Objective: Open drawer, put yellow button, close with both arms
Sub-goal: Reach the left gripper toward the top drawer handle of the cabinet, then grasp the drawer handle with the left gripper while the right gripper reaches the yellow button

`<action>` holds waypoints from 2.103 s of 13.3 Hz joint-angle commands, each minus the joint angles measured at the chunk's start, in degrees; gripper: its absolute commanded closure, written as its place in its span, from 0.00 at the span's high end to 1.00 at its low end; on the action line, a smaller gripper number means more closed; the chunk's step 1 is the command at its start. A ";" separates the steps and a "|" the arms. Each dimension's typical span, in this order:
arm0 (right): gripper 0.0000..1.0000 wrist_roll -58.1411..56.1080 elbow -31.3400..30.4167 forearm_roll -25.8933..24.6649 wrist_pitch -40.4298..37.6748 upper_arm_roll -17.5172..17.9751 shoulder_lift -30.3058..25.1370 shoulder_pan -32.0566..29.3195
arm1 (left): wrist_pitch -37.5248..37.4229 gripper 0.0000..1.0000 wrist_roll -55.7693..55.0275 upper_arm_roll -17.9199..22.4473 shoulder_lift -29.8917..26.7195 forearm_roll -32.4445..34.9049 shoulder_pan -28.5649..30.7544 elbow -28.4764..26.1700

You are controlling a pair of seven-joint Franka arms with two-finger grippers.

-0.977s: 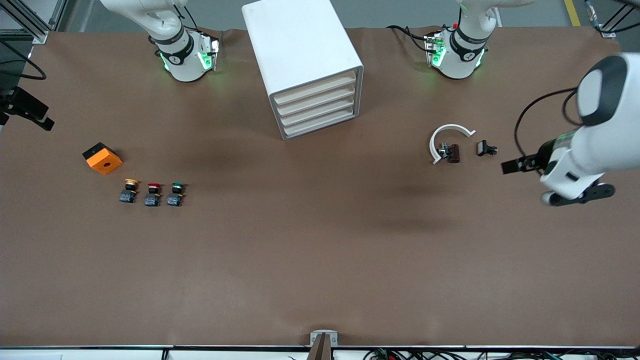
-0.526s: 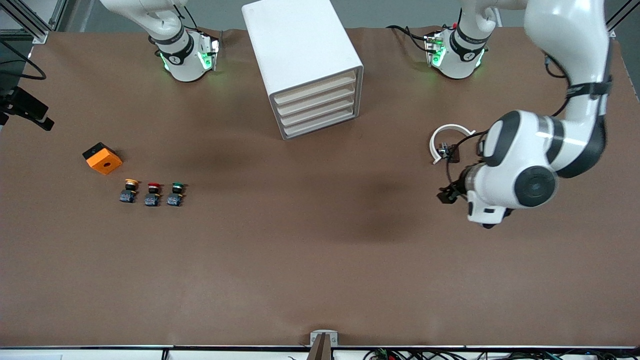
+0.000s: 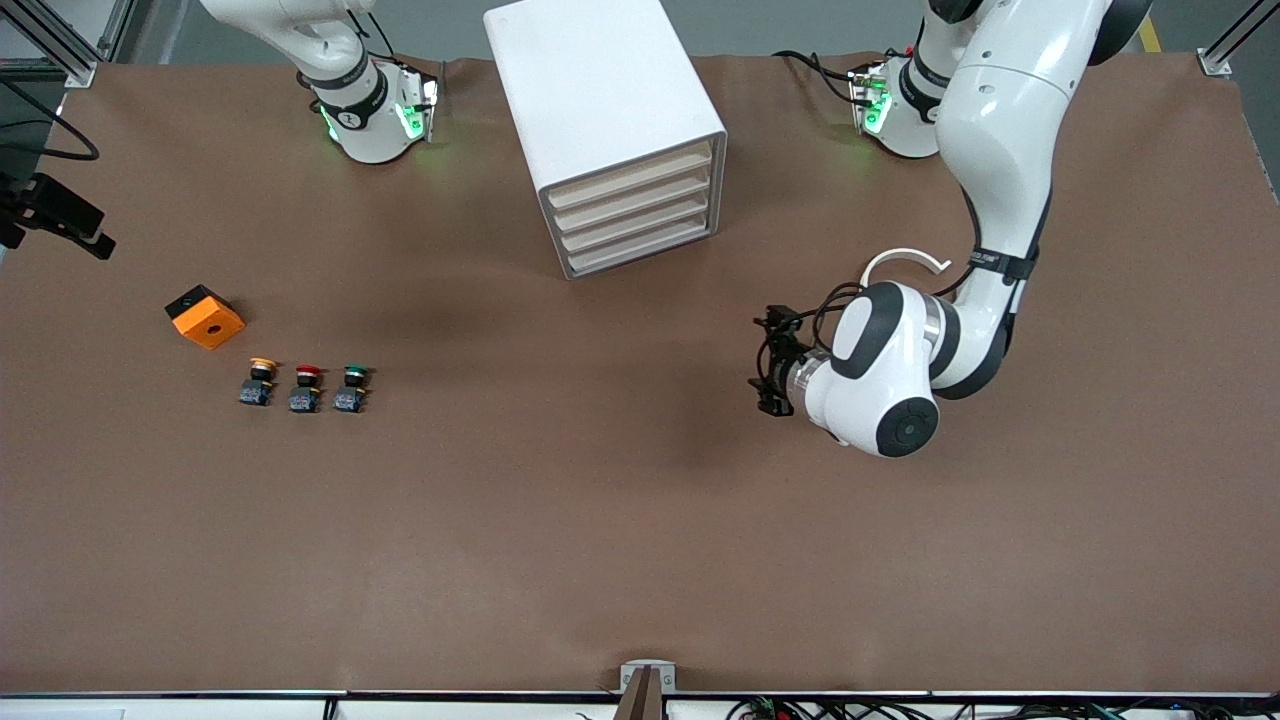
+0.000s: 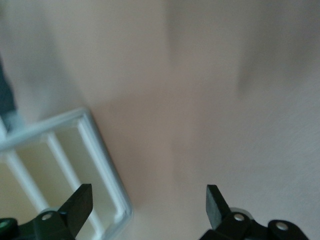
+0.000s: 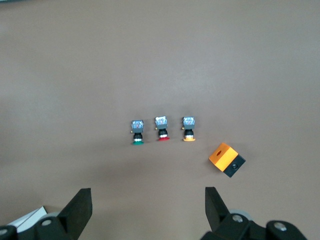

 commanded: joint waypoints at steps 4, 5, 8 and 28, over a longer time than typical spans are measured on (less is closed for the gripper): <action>1.00 -0.46 1.20 0.28 -2.88 0.23 1.42 -1.17 | -12.87 1.00 -3.97 -0.92 0.49 -19.74 0.25 -1.26; 1.00 -0.55 1.47 0.19 -4.37 0.15 1.60 -2.74 | -14.01 1.00 -6.24 -0.92 0.58 -20.98 0.08 -1.70; 1.00 -0.47 1.38 0.28 -4.56 0.23 2.39 -3.46 | -16.48 1.00 -13.45 -1.01 2.85 -24.14 -2.46 -1.88; 1.00 -4.93 -31.05 -6.31 46.31 0.23 22.41 -9.52 | -23.25 0.34 -31.13 -1.01 5.85 -29.60 -13.28 -1.97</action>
